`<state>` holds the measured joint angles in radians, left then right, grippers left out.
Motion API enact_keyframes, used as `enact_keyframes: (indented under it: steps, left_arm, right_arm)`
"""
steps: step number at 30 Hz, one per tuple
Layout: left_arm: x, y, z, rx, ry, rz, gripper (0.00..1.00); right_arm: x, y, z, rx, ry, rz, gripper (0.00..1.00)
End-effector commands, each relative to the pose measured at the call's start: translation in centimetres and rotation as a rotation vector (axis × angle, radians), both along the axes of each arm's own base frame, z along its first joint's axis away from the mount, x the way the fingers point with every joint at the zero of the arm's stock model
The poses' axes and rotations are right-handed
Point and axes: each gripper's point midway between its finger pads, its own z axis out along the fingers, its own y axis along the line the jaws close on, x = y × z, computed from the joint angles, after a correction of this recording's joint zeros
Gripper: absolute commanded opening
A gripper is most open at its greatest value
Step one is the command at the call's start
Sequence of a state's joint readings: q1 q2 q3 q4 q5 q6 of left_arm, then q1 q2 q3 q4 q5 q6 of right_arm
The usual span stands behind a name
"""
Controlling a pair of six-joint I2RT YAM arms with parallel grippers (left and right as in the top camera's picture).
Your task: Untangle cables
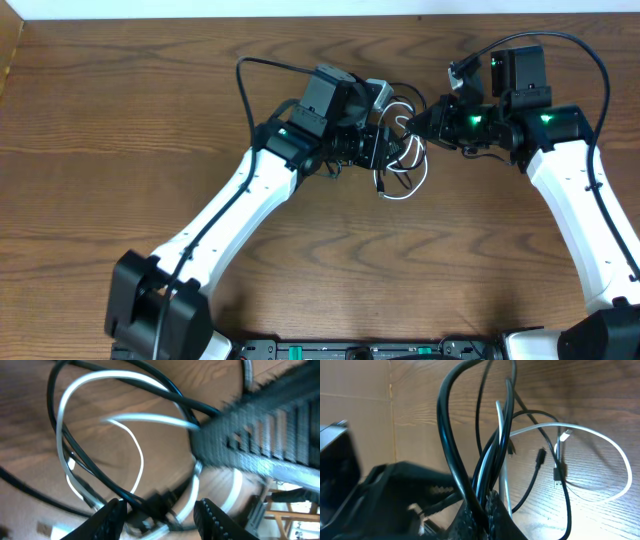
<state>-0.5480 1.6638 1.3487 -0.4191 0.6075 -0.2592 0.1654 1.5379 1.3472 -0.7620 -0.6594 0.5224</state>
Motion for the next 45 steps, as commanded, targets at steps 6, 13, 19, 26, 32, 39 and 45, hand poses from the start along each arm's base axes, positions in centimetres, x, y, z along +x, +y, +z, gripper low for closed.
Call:
enact_keyframes:
  steps: [6,13,19,26,32,39,45]
  left_arm:
    - [2.8,-0.4,-1.8,0.047,-0.091,0.022,0.32]
    - [2.2,0.6,-3.1,0.11,-0.065,0.018,0.07]
    - [1.8,2.2,-1.5,0.112,-0.08,0.016,0.07]
    - [1.2,5.2,6.0,0.029,-0.209,0.093,0.07]
    - [0.0,9.8,10.4,-0.001,-0.256,0.2,0.07]
    - [-3.1,12.7,10.3,0.02,-0.17,0.206,0.07]
    - [-1.7,15.6,11.7,0.034,-0.234,0.276,0.08]
  right_arm:
    - [-1.0,1.5,2.1,0.124,-0.026,0.106,0.01]
    - [0.6,-1.8,1.2,0.041,-0.059,0.028,0.01]
    - [1.3,-7.0,-3.9,-0.268,-0.002,-0.149,0.01]
    - [0.2,-7.0,-7.6,-0.276,0.046,-0.138,0.01]
    - [-1.3,-6.0,-9.2,-0.238,0.056,-0.05,0.01]
    - [-2.0,-5.1,-10.6,-0.192,0.06,-0.023,0.01]
    - [-3.3,-13.7,-13.9,-0.55,0.232,-0.324,0.02]
